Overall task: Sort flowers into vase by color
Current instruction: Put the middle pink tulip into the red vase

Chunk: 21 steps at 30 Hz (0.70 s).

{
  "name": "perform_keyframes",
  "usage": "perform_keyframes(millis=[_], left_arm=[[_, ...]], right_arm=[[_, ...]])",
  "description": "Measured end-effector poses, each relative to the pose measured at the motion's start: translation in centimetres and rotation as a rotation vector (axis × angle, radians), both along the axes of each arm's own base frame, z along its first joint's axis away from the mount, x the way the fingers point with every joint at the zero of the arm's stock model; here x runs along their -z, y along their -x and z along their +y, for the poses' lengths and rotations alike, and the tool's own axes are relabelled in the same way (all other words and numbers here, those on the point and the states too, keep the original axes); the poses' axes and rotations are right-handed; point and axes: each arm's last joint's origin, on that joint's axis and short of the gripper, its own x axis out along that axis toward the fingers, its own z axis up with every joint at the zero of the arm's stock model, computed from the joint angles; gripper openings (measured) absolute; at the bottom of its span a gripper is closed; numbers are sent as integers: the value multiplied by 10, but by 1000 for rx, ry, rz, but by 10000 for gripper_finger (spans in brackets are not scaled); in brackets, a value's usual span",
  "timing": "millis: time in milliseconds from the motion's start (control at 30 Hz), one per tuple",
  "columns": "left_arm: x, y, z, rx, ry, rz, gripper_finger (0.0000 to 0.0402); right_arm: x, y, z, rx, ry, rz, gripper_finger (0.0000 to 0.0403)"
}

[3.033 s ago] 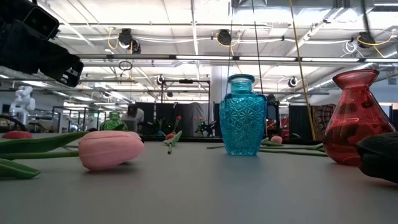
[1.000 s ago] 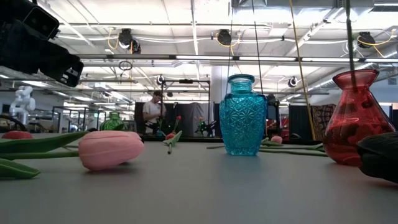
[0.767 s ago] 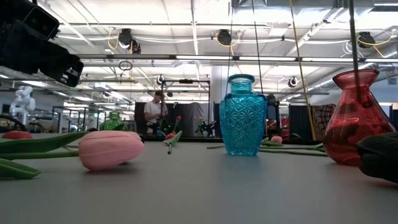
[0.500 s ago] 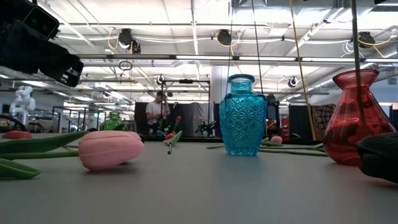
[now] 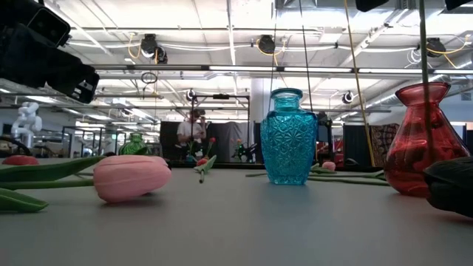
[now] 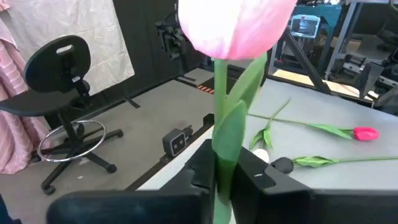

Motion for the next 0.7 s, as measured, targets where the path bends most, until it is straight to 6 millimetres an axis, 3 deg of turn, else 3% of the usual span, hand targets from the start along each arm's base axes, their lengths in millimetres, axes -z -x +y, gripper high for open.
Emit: perform_keyframes(millis=[267, 700], left_arm=[[0, 0, 0, 0, 0, 0, 112], [0, 0, 0, 0, 0, 0, 112]], right_arm=[[2, 1, 0, -10, 1, 24, 79], [7, 2, 0, -5, 16, 83, 205]])
